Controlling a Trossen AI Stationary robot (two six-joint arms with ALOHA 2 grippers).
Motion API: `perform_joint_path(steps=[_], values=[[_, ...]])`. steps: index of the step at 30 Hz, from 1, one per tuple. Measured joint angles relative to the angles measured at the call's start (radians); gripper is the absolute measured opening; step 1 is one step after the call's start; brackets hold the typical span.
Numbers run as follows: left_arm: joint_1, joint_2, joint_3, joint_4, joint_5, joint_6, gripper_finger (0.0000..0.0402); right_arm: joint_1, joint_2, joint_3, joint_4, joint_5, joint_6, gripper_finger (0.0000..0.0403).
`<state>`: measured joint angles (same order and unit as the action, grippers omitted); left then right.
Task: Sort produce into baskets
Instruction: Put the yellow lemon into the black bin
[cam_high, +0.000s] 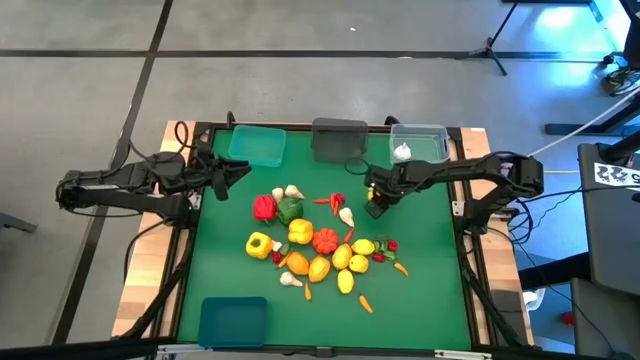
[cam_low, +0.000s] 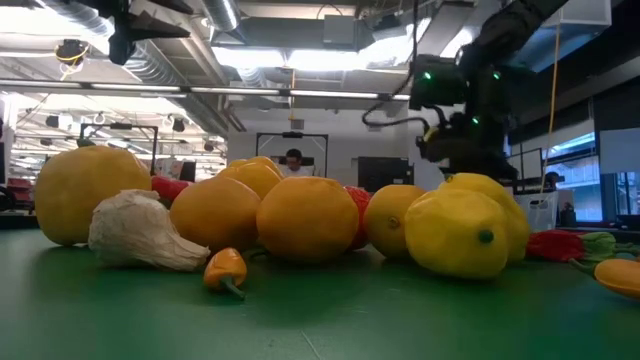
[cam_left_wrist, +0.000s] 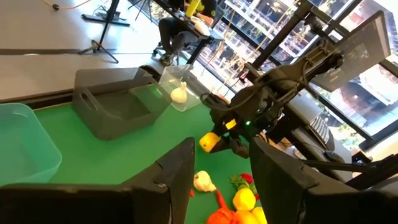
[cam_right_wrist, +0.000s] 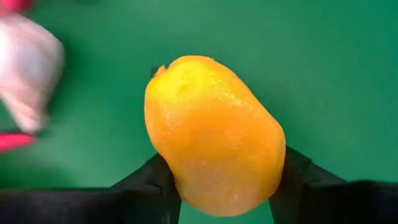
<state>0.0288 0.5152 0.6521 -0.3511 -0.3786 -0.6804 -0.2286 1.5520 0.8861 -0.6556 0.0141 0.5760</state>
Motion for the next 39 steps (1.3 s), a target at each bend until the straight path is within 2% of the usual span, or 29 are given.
perform_joint_path(steps=[4,10,14,20,26,32,39], values=[[0.000,0.000,0.000,-0.043,-0.010,-0.030,0.0151,-0.001,0.000,0.118,-0.001,0.026,-0.019,0.0179],[0.000,0.000,0.000,-0.126,-0.033,-0.091,0.0151,-0.032,0.014,0.316,-0.003,0.129,-0.097,0.0168],[0.000,0.001,0.000,-0.138,-0.038,-0.107,0.0151,-0.116,0.058,0.435,-0.005,0.132,-0.148,0.0170],[0.000,0.001,0.000,-0.138,-0.050,-0.106,0.0151,-0.262,0.182,0.564,-0.031,0.070,-0.222,0.0179],[0.000,0.001,0.000,-0.138,-0.053,-0.106,0.0151,-0.345,0.315,0.658,-0.093,0.037,-0.288,0.0181],[0.000,0.002,0.000,-0.139,-0.063,-0.106,0.0151,-0.364,0.369,0.691,-0.128,-0.032,-0.332,0.0189],[0.000,0.002,0.000,-0.139,-0.079,-0.102,0.0151,-0.361,0.367,0.693,-0.120,-0.032,-0.366,0.0266]])
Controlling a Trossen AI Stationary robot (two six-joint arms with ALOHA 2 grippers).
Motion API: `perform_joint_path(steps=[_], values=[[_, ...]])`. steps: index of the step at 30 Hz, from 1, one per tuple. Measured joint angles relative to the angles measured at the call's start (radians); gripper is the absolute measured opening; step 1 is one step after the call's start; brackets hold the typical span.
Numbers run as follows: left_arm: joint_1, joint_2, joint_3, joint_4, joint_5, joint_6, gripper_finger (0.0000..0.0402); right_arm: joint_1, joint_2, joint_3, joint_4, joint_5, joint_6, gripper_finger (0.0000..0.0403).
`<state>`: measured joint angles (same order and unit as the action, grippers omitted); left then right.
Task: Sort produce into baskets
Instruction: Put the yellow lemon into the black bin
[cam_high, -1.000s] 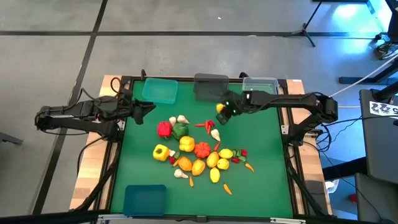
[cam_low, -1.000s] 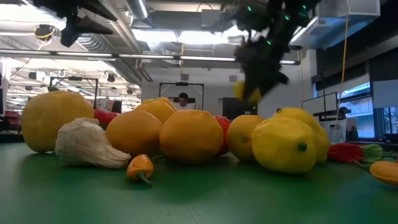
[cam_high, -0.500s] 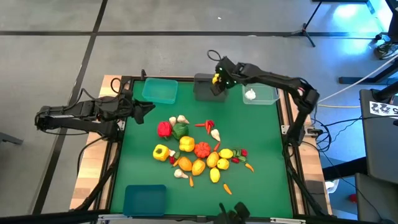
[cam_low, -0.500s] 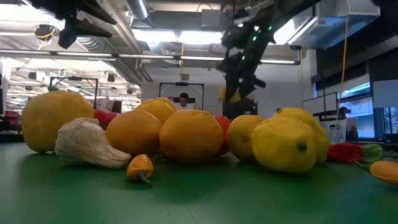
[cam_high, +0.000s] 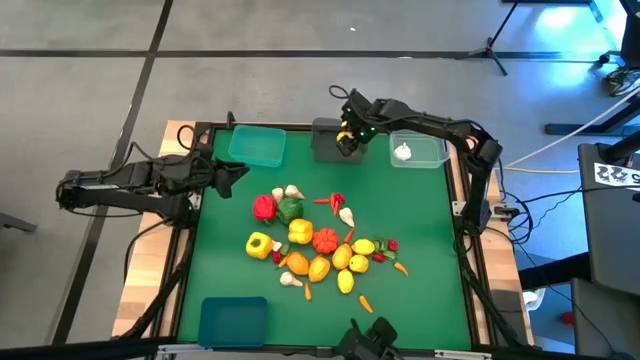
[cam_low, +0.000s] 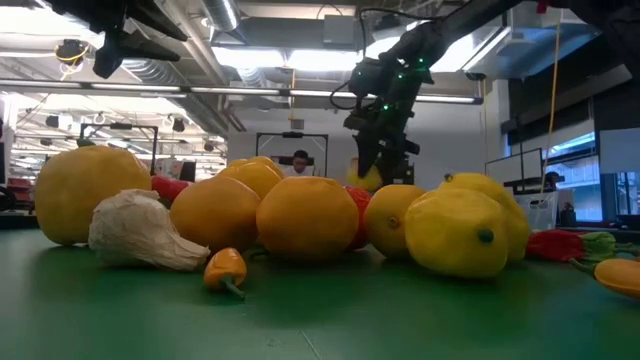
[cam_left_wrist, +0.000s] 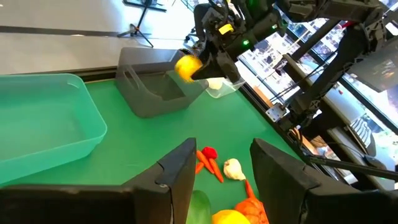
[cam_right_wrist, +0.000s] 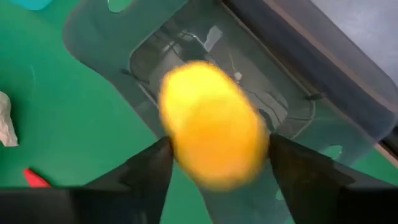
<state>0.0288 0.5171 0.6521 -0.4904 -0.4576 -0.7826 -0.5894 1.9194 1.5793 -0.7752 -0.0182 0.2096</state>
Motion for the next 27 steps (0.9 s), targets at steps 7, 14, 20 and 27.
perform_joint_path(steps=[7,14,20,27], values=[[0.000,0.000,0.000,0.000,0.000,0.000,0.0151,0.000,-0.002,0.036,-0.069,0.000,-0.041,0.0310],[0.000,0.000,0.000,0.000,0.000,0.007,0.0151,0.099,-0.059,0.189,-0.324,-0.162,-0.215,0.0295],[0.000,0.000,0.000,0.000,0.000,0.020,0.0151,0.289,-0.147,0.213,-0.520,-0.333,-0.308,0.0294],[0.000,0.000,0.000,0.000,0.000,0.030,0.0151,0.541,-0.236,0.209,-0.532,-0.262,-0.269,0.0294]])
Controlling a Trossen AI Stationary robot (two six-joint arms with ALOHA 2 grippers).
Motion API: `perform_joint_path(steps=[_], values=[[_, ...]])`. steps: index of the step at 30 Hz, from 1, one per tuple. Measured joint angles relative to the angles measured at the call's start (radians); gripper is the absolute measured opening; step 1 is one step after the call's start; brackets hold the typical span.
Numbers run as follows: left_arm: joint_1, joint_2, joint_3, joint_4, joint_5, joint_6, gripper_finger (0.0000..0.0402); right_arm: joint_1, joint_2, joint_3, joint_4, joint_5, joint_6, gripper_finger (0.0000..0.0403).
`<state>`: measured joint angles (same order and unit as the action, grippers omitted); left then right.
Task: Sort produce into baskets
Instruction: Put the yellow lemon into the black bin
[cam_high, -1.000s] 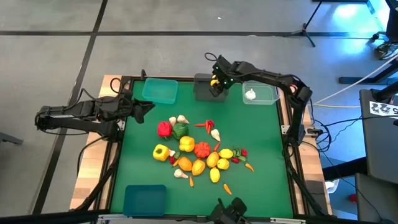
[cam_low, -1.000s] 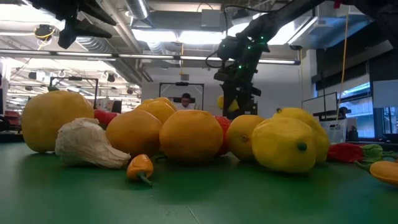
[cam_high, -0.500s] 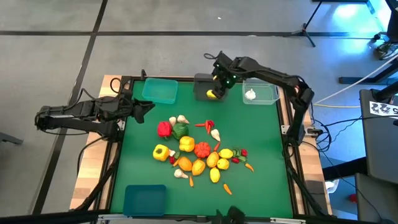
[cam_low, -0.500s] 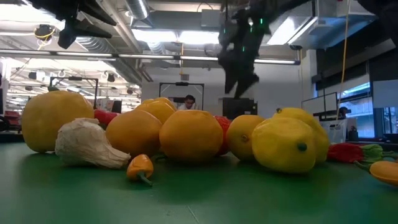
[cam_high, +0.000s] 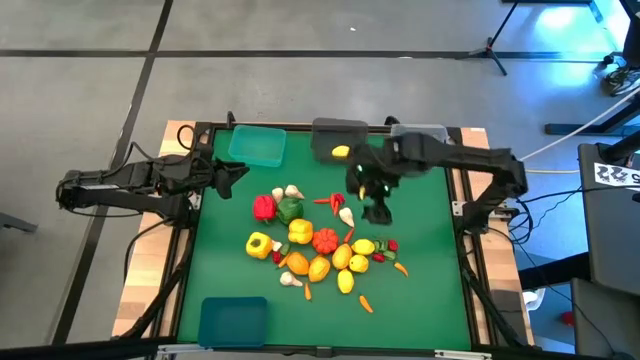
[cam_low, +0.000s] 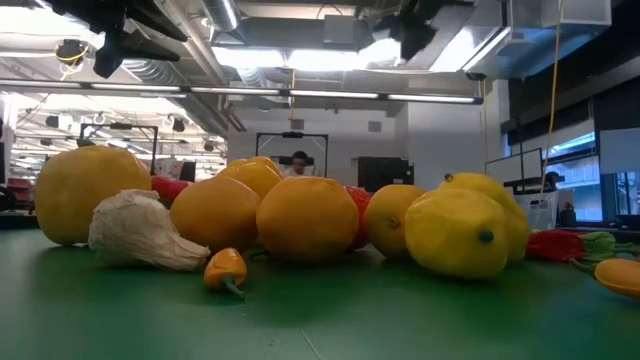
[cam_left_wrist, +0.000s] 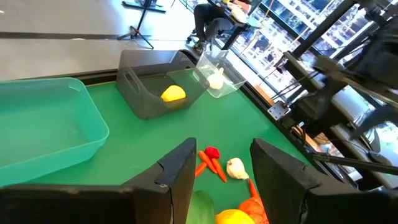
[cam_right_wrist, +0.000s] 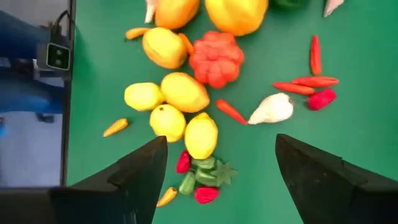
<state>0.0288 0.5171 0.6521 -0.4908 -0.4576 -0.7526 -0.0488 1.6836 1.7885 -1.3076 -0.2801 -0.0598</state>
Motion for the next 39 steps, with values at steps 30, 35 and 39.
perform_joint_path(steps=[30,35,39], values=[[0.000,0.000,0.000,0.000,0.000,-0.004,0.0151,0.181,-0.106,-0.704,0.671,0.134,0.201,0.0297],[0.000,0.000,0.000,-0.001,0.001,-0.005,0.0151,0.187,-0.052,-0.706,0.673,0.111,0.233,0.0327],[0.000,0.000,0.000,-0.002,0.001,-0.006,0.0151,0.206,-0.004,-0.706,0.680,0.105,0.239,0.0344]])
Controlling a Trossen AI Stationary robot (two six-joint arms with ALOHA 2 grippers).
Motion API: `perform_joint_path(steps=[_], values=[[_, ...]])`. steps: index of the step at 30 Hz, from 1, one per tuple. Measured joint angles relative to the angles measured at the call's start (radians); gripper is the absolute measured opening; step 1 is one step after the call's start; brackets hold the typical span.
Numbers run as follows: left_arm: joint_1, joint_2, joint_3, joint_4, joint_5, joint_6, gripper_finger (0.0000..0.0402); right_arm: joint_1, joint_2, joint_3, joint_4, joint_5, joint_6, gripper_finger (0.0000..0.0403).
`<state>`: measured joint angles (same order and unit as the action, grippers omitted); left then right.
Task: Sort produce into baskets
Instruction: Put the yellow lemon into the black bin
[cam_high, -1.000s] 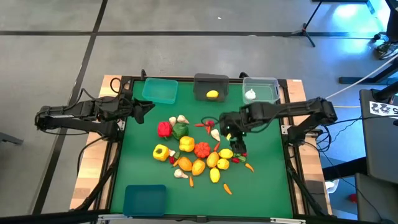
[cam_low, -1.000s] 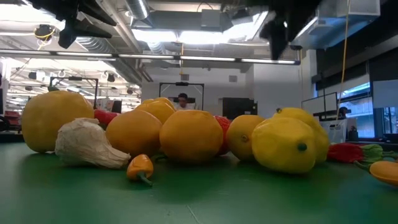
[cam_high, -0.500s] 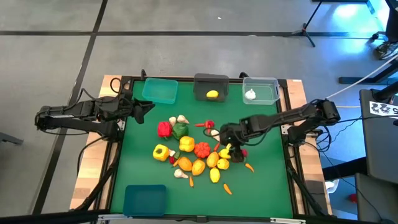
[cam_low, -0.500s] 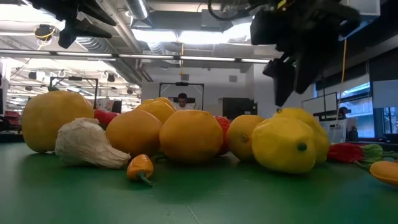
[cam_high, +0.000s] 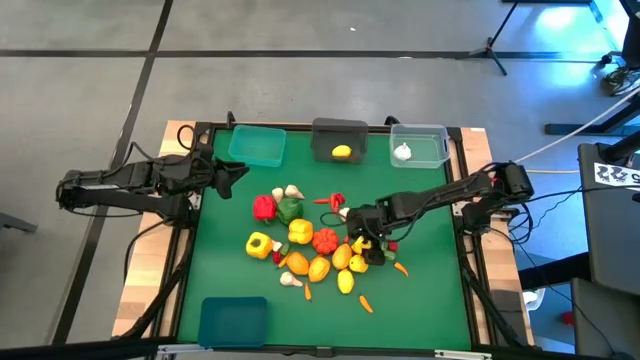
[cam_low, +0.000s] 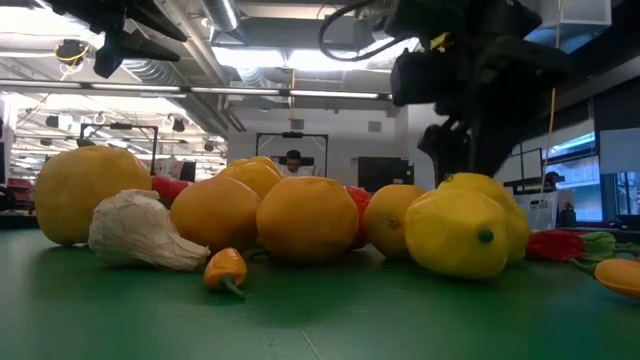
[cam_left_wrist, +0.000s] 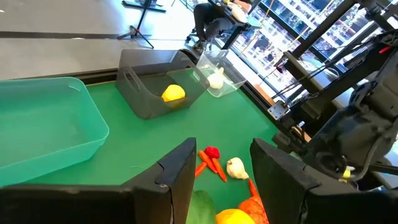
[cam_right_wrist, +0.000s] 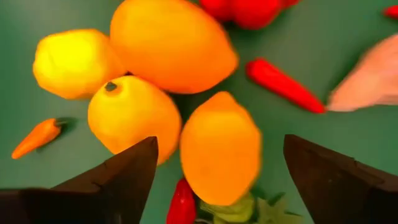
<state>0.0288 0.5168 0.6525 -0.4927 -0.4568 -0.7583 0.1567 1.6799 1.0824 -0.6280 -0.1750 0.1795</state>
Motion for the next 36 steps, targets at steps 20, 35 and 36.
perform_joint_path(steps=[20,35,36], values=[[0.000,0.000,0.000,-0.010,0.000,-0.001,0.0151,0.007,0.040,-0.060,0.120,-0.040,0.015,0.0309],[0.000,0.000,0.000,-0.027,0.000,-0.004,0.0151,0.007,0.054,-0.108,0.162,0.035,0.067,0.0271],[0.000,0.000,0.000,-0.027,0.000,-0.004,0.0151,0.007,0.055,-0.109,0.158,0.035,0.069,0.0258]])
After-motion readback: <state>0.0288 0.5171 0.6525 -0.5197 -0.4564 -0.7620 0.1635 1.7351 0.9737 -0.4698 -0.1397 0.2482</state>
